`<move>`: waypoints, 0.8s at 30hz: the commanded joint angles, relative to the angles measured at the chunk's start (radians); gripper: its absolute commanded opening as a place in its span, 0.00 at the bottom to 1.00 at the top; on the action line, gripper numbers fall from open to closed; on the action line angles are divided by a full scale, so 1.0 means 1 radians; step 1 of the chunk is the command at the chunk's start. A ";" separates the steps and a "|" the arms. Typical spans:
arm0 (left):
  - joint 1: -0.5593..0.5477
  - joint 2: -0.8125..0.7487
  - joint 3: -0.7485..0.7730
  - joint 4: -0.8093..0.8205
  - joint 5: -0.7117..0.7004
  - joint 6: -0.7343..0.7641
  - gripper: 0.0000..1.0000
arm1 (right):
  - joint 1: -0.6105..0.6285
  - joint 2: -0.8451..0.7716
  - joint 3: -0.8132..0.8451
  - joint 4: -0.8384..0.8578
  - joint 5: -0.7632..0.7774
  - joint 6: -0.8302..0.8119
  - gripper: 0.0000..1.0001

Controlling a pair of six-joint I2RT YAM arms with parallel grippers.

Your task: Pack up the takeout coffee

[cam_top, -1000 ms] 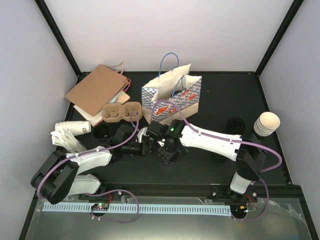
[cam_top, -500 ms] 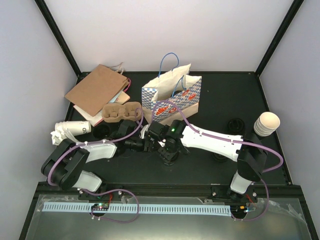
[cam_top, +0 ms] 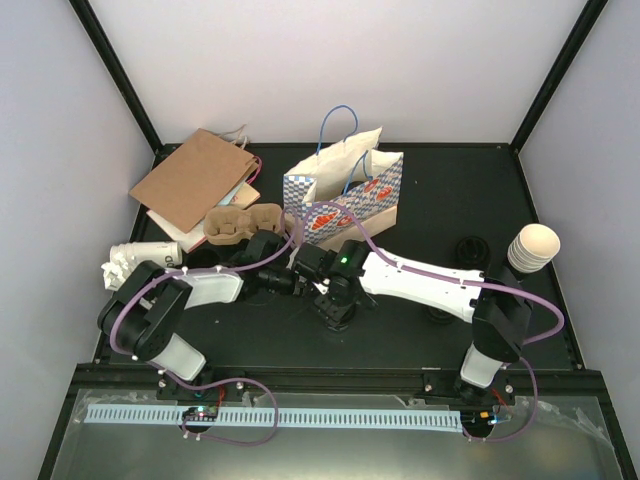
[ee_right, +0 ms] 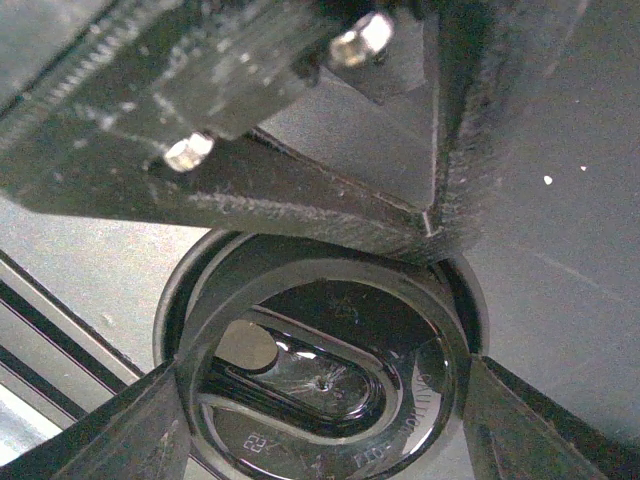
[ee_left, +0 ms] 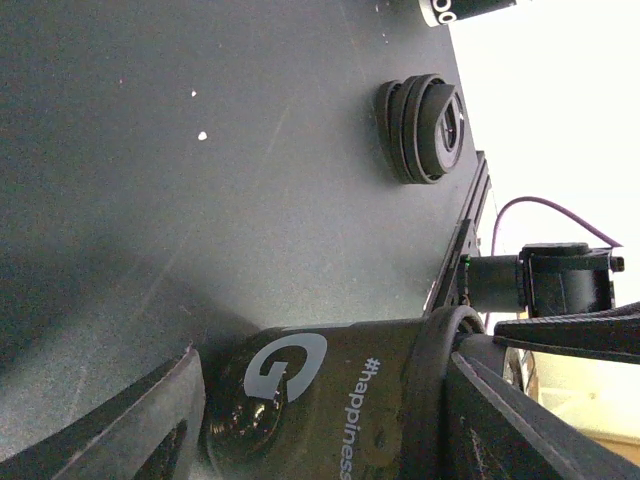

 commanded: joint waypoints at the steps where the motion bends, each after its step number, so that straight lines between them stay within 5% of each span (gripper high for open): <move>1: -0.022 0.042 -0.006 -0.129 0.002 0.089 0.66 | 0.025 0.106 -0.062 0.046 -0.111 -0.001 0.67; 24: -0.021 0.207 -0.112 -0.111 -0.095 0.070 0.56 | 0.005 0.122 -0.136 0.086 -0.209 0.014 0.68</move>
